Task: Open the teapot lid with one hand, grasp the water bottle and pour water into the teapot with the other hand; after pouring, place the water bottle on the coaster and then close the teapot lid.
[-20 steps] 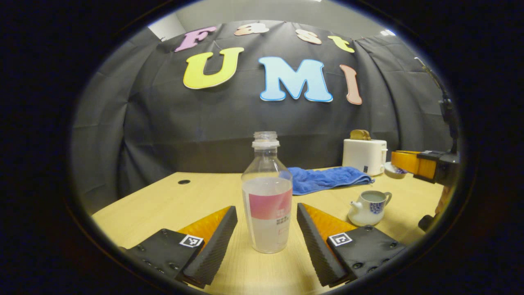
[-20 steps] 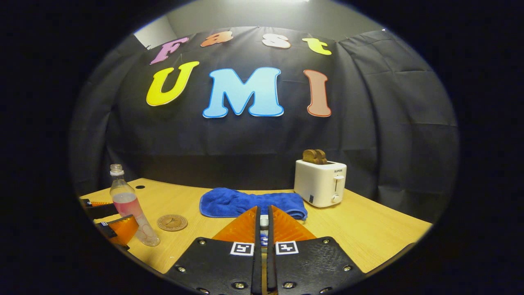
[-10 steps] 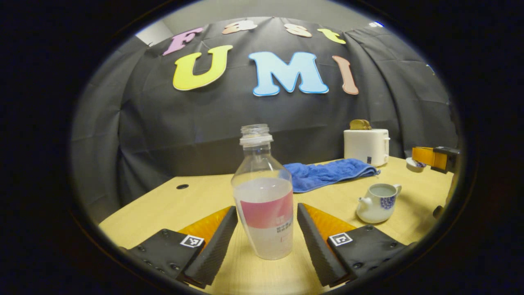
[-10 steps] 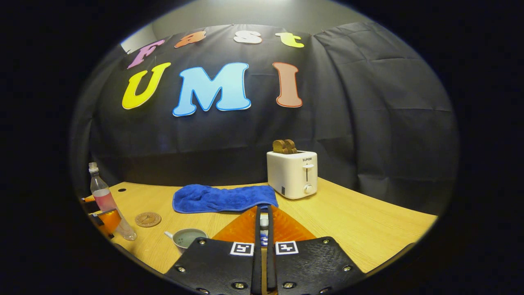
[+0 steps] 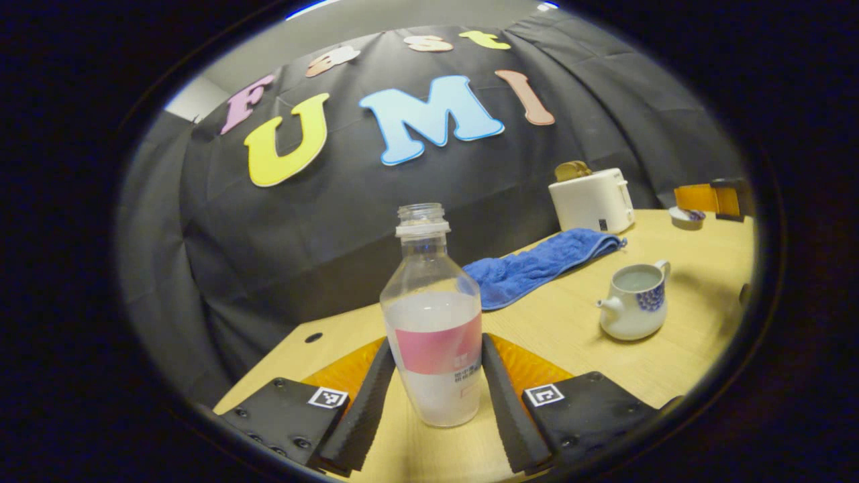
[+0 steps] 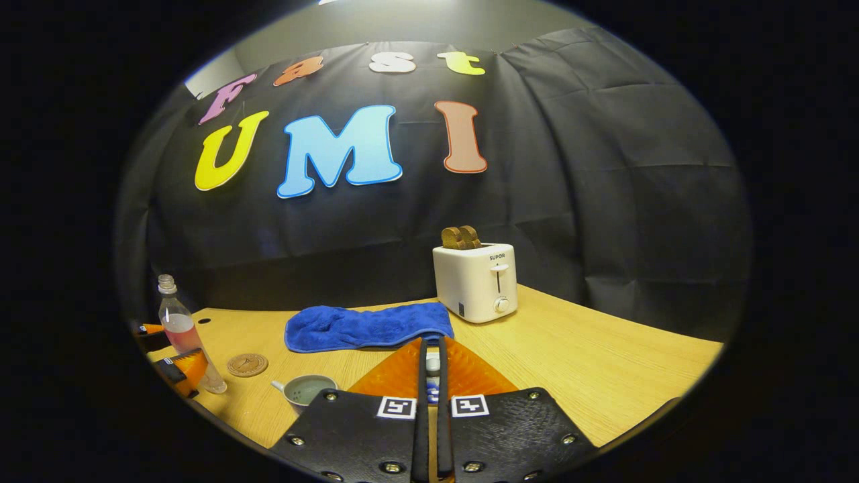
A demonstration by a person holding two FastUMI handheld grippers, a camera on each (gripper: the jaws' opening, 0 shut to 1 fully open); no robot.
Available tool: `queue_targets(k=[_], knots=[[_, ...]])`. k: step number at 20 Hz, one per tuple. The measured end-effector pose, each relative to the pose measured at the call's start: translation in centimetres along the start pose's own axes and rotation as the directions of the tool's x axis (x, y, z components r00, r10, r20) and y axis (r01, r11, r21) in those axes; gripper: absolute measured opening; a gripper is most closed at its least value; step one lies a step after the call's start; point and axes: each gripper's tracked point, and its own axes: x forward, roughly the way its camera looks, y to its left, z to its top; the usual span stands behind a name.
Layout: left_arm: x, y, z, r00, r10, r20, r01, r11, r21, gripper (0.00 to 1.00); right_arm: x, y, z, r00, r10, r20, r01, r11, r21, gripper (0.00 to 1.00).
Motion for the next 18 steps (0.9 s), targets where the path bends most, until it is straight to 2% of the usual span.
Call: queue_targets(k=[4, 7, 11, 18], knots=[[0.5, 0.1, 1.4, 1.0, 0.004, 0.024, -0.008, 0.987, 0.16, 0.88, -0.3, -0.3, 0.3, 1.0, -0.002, 0.007, 0.002, 1.0, 0.012, 0.05], [0.9, 0.3, 2.3, 0.999, 0.016, 0.034, -0.025, 0.957, 0.29, 0.88, -0.6, -0.8, 0.3, 1.0, -0.003, 0.01, 0.003, 1.0, 0.03, 0.05], [1.3, 0.1, 3.7, 0.998, 0.016, 0.063, -0.044, 0.875, 0.482, 0.87, -1.0, -1.5, -0.4, 1.0, -0.006, -0.013, 0.007, 0.999, 0.044, 0.05], [1.8, -2.4, 5.5, 0.995, -0.033, 0.09, -0.038, 0.728, 0.684, 0.89, -1.8, -2.7, -1.9, 0.999, 0.0, -0.045, 0.003, 0.997, 0.078, 0.05]])
